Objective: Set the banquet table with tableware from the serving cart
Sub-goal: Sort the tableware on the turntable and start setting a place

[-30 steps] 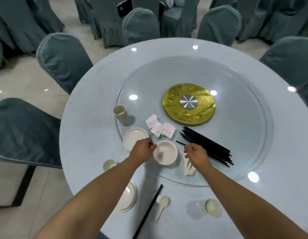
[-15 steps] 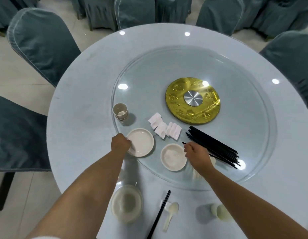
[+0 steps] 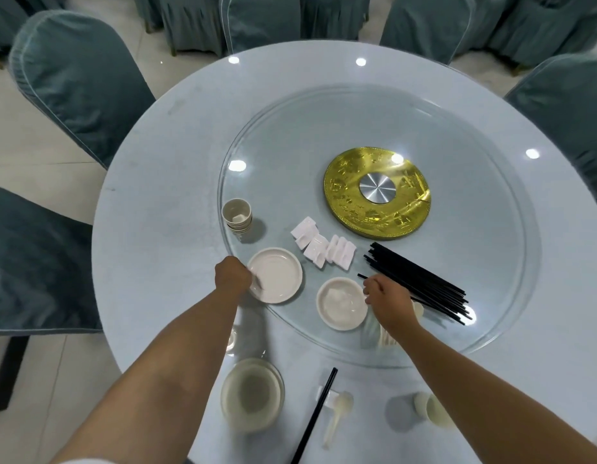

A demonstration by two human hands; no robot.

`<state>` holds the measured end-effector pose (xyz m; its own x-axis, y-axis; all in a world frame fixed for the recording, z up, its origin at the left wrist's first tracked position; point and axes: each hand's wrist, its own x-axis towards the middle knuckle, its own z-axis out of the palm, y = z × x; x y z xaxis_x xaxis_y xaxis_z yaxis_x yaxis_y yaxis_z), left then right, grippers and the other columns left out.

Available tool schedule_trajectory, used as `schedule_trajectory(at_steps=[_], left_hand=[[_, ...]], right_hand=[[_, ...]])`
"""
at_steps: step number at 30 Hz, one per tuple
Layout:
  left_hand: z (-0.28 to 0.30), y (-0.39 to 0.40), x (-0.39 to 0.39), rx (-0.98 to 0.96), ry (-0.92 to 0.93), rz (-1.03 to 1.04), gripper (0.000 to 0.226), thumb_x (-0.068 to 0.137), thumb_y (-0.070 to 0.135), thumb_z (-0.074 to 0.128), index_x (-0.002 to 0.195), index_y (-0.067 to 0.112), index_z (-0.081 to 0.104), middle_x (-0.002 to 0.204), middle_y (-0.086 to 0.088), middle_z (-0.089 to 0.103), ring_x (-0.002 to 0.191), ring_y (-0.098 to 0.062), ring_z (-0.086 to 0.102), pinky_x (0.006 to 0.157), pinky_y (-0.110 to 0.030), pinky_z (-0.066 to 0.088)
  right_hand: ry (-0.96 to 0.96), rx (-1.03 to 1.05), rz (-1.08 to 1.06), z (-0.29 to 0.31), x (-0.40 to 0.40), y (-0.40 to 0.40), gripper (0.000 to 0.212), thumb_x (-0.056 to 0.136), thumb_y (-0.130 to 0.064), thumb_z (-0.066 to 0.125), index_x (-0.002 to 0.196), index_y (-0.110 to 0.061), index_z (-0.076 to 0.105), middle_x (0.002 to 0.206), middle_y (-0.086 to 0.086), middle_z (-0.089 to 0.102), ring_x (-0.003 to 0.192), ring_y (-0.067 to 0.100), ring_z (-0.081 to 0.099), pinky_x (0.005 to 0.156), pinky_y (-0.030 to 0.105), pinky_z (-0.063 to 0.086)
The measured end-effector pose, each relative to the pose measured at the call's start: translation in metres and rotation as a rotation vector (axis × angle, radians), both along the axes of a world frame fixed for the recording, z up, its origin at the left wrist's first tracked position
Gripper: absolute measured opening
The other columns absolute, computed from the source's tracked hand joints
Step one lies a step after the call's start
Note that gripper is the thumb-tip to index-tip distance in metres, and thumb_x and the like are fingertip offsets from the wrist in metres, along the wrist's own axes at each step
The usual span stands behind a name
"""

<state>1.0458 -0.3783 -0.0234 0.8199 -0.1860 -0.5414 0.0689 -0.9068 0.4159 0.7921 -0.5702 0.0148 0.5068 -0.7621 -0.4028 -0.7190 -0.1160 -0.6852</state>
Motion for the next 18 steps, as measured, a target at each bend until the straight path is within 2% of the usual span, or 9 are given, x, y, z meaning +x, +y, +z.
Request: schedule_trajectory(at_steps=[4,8,11,13,18], left_hand=[[0.005,0.003,-0.003,0.000,-0.041,0.041,0.018,0.083,0.004,0.057,0.096,-0.003,0.069,0.101,-0.022,0.069,0.101,-0.037,0.065,0.082,-0.037,0.054],[0.009,-0.002,-0.010,-0.042,-0.008,0.070,0.017,0.084,0.010,0.063,0.094,-0.003,0.068,0.100,-0.022,0.069,0.097,-0.038,0.065,0.074,-0.033,0.049],[0.008,-0.007,-0.017,-0.038,0.034,0.069,0.026,0.083,0.018,0.070,0.100,-0.001,0.066,0.104,-0.020,0.068,0.101,-0.037,0.065,0.072,-0.031,0.045],[0.004,-0.007,-0.020,-0.030,0.036,0.057,0.025,0.083,0.015,0.069,0.102,-0.002,0.067,0.106,-0.020,0.068,0.103,-0.036,0.064,0.075,-0.031,0.047],[-0.004,0.002,-0.025,-0.007,0.041,0.066,0.021,0.083,0.010,0.068,0.101,-0.001,0.070,0.104,-0.018,0.070,0.103,-0.034,0.065,0.083,-0.031,0.050]], right_hand=[[-0.013,-0.011,0.011,0.003,-0.008,-0.001,0.026,0.093,-0.028,0.044,0.078,-0.023,0.065,0.077,-0.005,0.067,0.077,0.019,0.066,0.078,0.042,0.056],[-0.023,-0.009,-0.011,0.005,-0.023,-0.003,0.026,0.092,-0.031,0.044,0.078,-0.026,0.065,0.077,-0.008,0.068,0.077,0.016,0.066,0.078,0.039,0.056],[-0.029,-0.004,-0.028,0.003,-0.034,-0.006,0.026,0.092,-0.029,0.044,0.078,-0.024,0.066,0.077,-0.007,0.068,0.077,0.018,0.066,0.077,0.039,0.055],[-0.038,0.009,-0.078,0.001,-0.040,-0.007,0.026,0.092,-0.026,0.045,0.079,-0.022,0.067,0.075,-0.006,0.068,0.076,0.021,0.067,0.073,0.039,0.055],[-0.088,0.050,-0.141,-0.002,-0.039,-0.002,0.025,0.093,-0.022,0.046,0.080,-0.018,0.067,0.078,0.002,0.069,0.064,0.011,0.062,0.059,0.021,0.049]])
